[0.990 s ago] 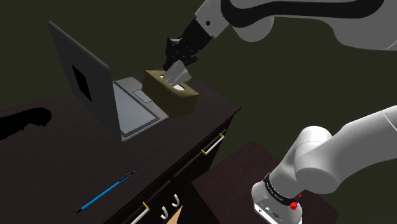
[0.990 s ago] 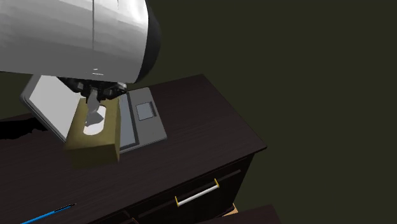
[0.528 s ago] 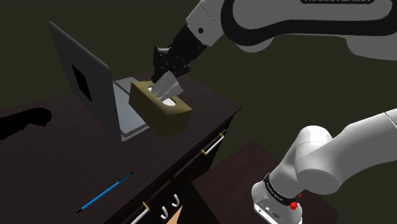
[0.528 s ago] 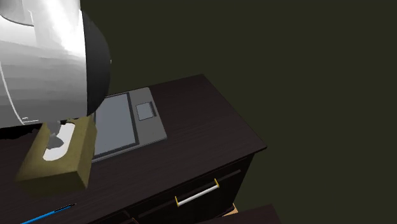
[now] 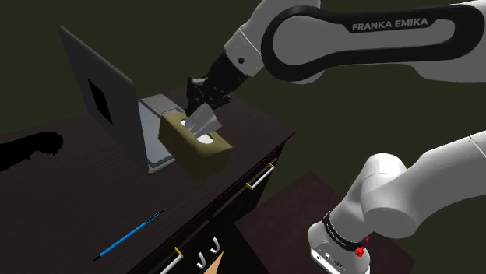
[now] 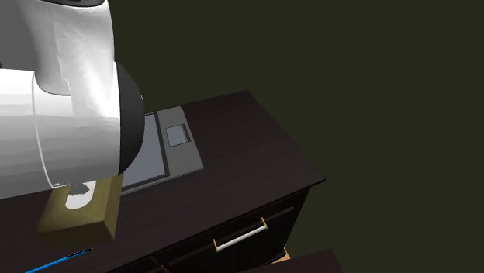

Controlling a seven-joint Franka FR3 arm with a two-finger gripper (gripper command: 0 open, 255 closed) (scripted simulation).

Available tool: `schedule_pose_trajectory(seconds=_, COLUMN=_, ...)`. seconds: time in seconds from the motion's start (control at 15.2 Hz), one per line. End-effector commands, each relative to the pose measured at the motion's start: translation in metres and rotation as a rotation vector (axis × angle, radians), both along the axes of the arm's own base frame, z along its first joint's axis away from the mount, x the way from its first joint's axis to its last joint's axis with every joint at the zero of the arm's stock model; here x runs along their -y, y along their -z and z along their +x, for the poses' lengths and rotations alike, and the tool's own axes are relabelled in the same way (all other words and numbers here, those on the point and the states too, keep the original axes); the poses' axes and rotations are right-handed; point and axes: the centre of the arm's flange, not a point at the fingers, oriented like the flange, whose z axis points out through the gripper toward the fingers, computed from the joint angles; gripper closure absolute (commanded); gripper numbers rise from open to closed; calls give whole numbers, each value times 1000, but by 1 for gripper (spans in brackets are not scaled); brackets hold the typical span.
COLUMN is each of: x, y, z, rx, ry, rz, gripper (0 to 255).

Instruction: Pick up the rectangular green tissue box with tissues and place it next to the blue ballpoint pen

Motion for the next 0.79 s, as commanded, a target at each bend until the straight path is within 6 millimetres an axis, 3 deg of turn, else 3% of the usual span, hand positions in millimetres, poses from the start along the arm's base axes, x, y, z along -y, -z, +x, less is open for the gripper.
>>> schedule_pose_trajectory(seconds=0.0, x=-1, y=12, z=0, rx=0, ry=0, rz=0, gripper=255)
schedule_pose_trajectory(seconds=0.73, x=-1, y=70, z=0, rx=0, ry=0, rz=0, gripper=255)
